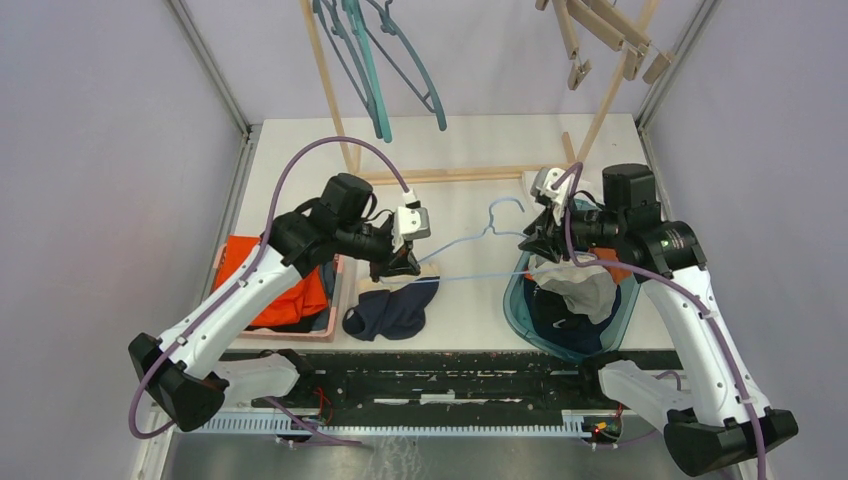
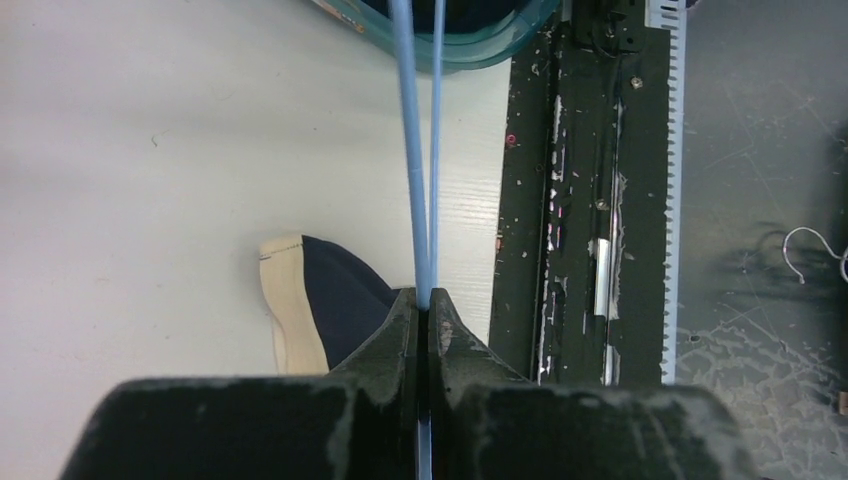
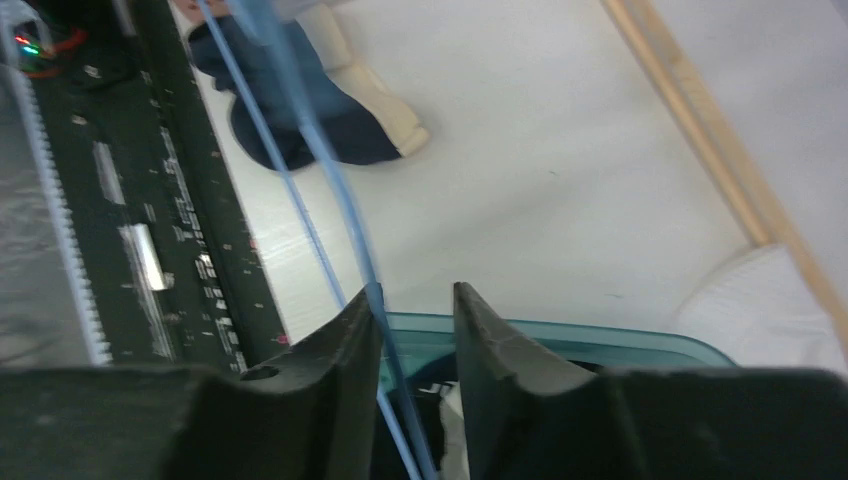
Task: Remove the underwear clipped to the hanger
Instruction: Place the hanger at the clothesline.
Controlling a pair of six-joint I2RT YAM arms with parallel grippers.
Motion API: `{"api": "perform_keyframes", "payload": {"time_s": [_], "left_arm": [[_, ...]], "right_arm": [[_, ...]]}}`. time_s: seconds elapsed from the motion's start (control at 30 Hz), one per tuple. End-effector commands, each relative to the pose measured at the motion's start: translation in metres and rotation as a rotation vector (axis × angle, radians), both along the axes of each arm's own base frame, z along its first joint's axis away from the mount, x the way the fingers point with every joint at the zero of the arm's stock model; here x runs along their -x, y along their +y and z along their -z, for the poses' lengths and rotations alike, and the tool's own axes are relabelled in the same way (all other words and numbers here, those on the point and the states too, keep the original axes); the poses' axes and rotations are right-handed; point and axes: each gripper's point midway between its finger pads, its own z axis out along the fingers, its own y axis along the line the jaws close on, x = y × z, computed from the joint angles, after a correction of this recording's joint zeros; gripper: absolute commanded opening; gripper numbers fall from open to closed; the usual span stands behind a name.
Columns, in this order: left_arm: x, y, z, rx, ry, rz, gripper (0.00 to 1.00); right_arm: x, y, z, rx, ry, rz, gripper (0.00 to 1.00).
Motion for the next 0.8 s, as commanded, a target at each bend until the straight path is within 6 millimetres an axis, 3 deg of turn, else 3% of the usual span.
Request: {"api": "perform_keyframes", "payload": {"time_s": [0.0, 0.17, 0.37, 0.53, 0.77], "left_arm": [[-0.006, -0.001, -0.03, 0.058, -0.047, -0.071, 0.03], [-0.018, 0.016, -0.041, 0.031, -0.113, -0.2, 0.03], [-0.041, 0.033, -0.063, 0.01, -0.143, -0.409, 0.03], [-0.067, 0.032, -0.101, 0.056, -0.13, -0.58, 0.03], [-0.107, 0.025, -0.158, 0.136, -0.141, -0.781, 0.03]], "right_arm": [[-0.028, -0.013, -0.006, 0.021, -0.041, 0.168, 0.55], [-0.035, -0.023, -0.018, 0.02, -0.072, 0.256, 0.76], [-0.036, -0.033, -0.046, 0.01, -0.122, 0.322, 0.81], [-0.027, -0.038, -0.067, 0.002, -0.154, 0.34, 0.84], [-0.032, -0.062, -0.071, 0.066, -0.188, 0.468, 0.86]]}}
